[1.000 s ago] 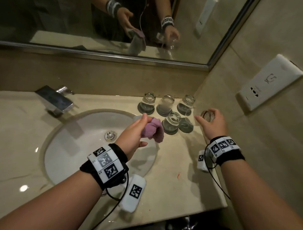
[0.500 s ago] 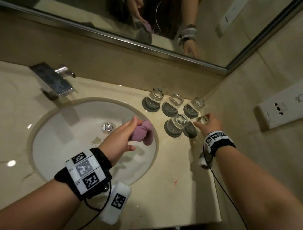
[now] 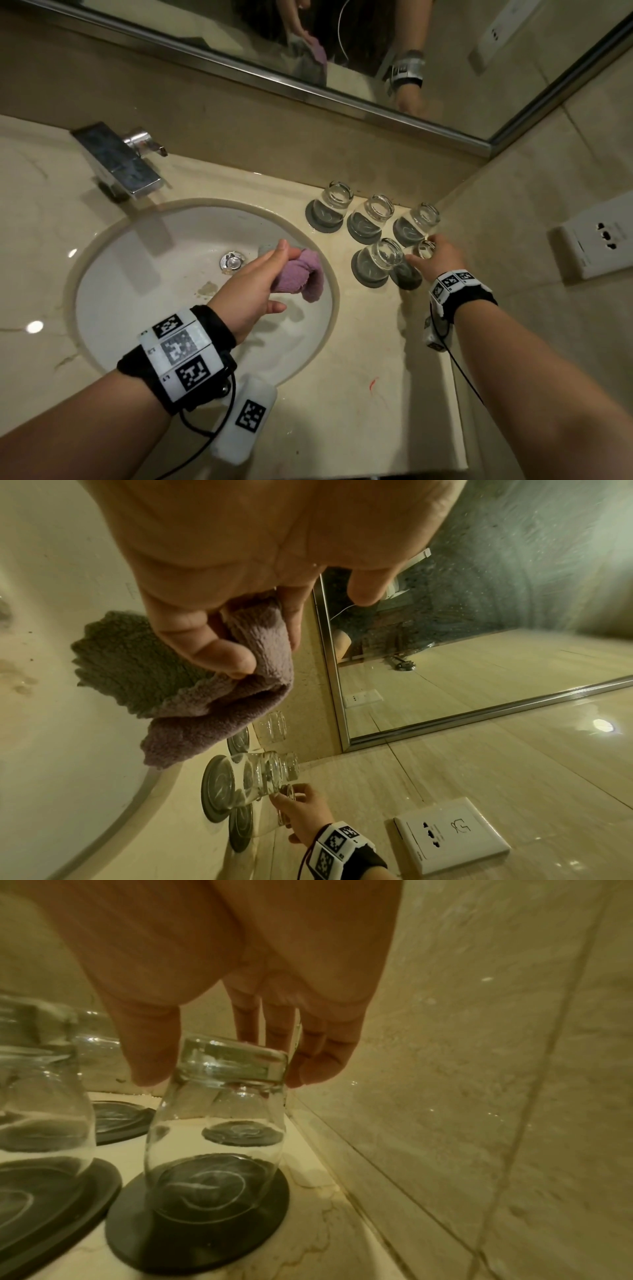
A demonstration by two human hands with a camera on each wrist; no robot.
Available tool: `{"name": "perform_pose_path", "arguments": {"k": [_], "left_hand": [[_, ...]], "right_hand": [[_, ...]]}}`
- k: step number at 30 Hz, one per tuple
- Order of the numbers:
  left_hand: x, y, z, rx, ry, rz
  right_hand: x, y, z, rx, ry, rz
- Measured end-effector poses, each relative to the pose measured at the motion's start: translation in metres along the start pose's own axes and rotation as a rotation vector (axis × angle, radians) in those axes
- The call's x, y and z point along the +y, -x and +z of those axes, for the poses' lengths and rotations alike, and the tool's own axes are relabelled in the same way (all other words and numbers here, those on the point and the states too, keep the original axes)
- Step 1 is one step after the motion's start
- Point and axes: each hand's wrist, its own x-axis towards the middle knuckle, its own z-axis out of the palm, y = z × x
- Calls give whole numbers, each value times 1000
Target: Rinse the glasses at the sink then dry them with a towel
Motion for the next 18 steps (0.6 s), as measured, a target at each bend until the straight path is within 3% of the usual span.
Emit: {"name": "perform_pose_path", "arguments": {"k": [3,5,7,9,15,18], "left_hand": [[2,1,3,-4,-4,8],[5,4,4,-4,-7,13],[8,6,6,-2,-21,19],[10,9,7,-15,-54,26],[13,26,13,-67,-176,47],[13,37,18,-93,-245,38]], "right_hand": [[4,3,-3,6,23,-4],[3,14,-8,130,-19,17],[-3,34,-13,289,-183,30],[-15,62,-12,297,-415,23],[-64,166,13,-298,-797,-290],[-77,196,29,-487,-988,-395]]}}
